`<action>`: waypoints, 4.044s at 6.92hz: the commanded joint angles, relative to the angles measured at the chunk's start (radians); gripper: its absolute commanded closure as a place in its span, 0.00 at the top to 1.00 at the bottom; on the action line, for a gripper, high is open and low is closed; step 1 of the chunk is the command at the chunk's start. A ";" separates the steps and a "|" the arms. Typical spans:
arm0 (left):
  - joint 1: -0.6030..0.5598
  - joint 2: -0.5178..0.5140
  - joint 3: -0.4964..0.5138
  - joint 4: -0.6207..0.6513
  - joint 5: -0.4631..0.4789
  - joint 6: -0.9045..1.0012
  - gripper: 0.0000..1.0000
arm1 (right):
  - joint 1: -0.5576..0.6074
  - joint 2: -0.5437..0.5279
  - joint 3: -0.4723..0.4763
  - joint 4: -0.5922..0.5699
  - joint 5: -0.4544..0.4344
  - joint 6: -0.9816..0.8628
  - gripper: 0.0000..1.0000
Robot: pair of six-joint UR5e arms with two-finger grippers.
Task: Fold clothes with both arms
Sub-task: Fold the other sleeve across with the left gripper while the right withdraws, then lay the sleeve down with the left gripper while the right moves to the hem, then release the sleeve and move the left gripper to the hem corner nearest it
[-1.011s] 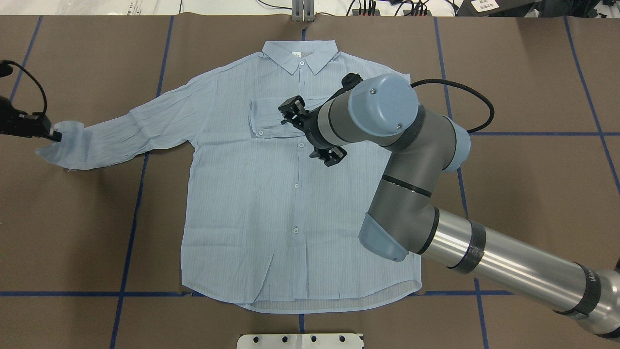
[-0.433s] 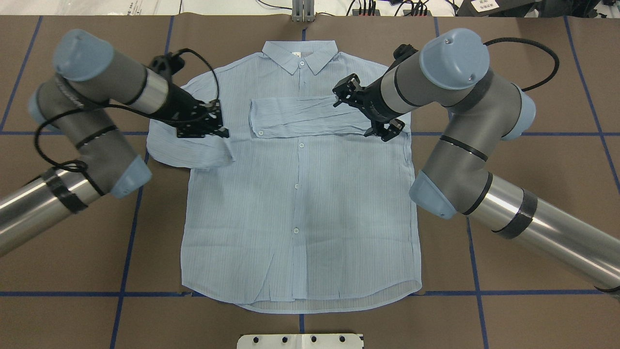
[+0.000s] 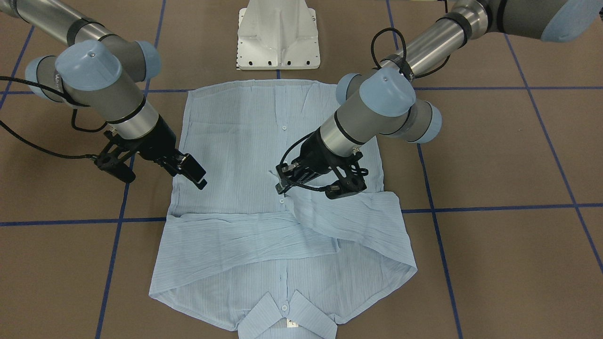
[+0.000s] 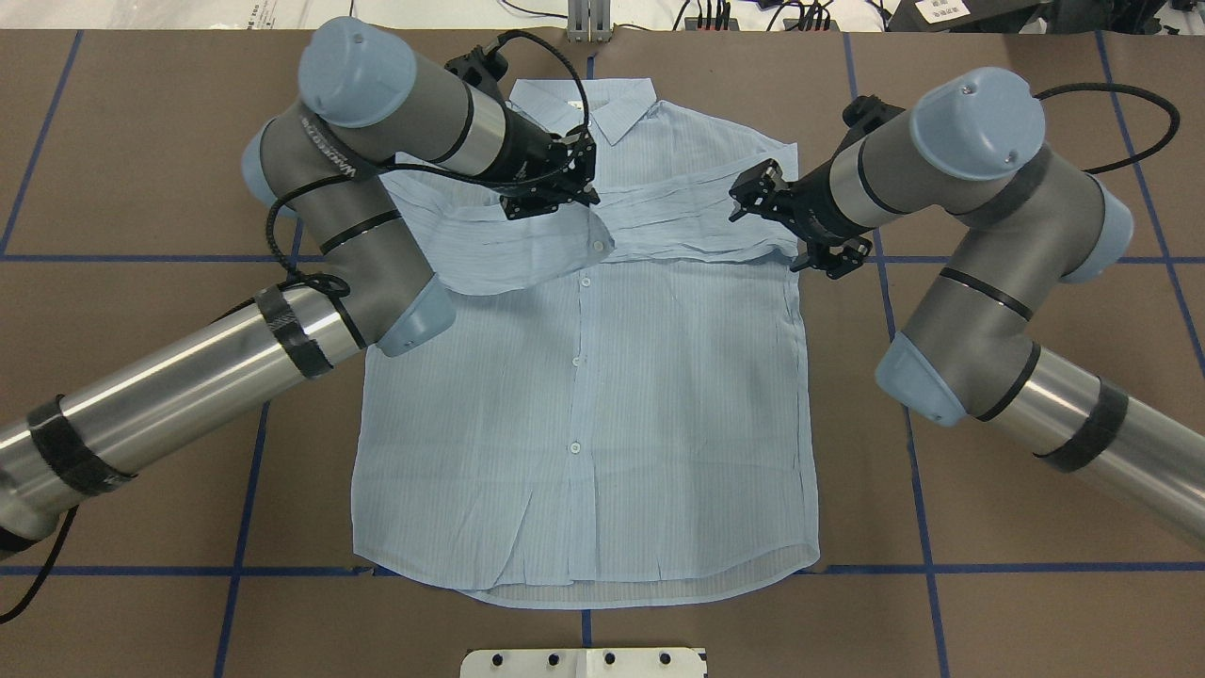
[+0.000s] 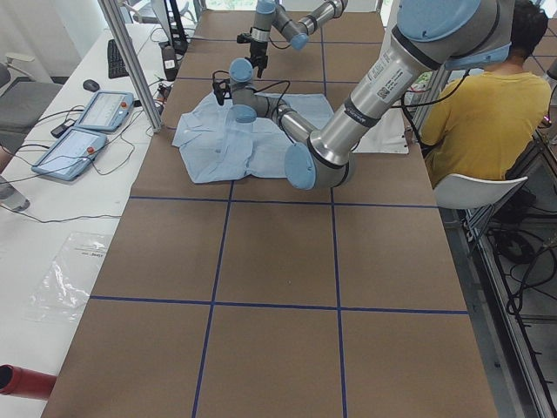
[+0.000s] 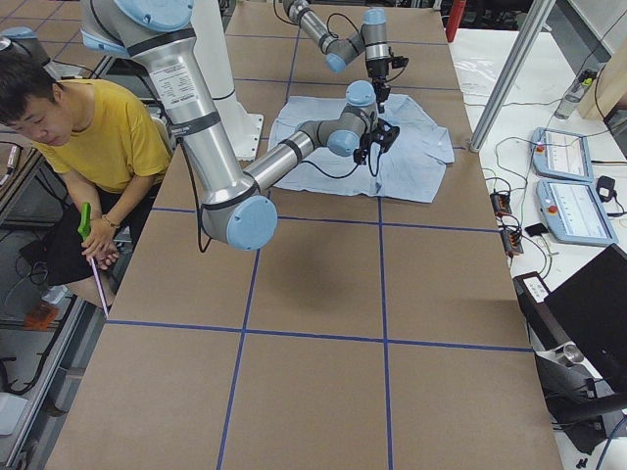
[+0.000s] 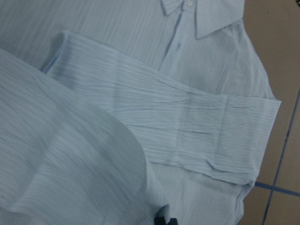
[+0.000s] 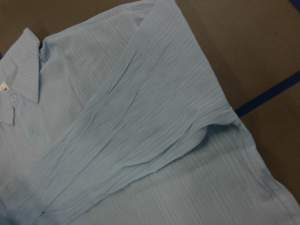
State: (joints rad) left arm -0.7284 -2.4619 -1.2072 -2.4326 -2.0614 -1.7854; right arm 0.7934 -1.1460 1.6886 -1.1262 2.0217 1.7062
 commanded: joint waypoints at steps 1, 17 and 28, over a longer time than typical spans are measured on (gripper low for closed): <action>0.067 -0.100 0.127 -0.064 0.137 -0.057 0.00 | 0.064 -0.140 0.057 0.000 0.034 -0.138 1.00; 0.221 0.241 -0.313 -0.089 0.265 -0.114 0.87 | -0.687 -0.224 0.485 -0.629 -0.509 0.348 0.91; 0.219 0.245 -0.302 -0.094 0.273 -0.109 0.87 | -0.663 -0.193 0.375 -0.629 -0.549 0.346 0.00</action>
State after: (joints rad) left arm -0.5093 -2.2166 -1.5103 -2.5276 -1.7891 -1.8945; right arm 0.1293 -1.3382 2.0610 -1.7549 1.4701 2.0517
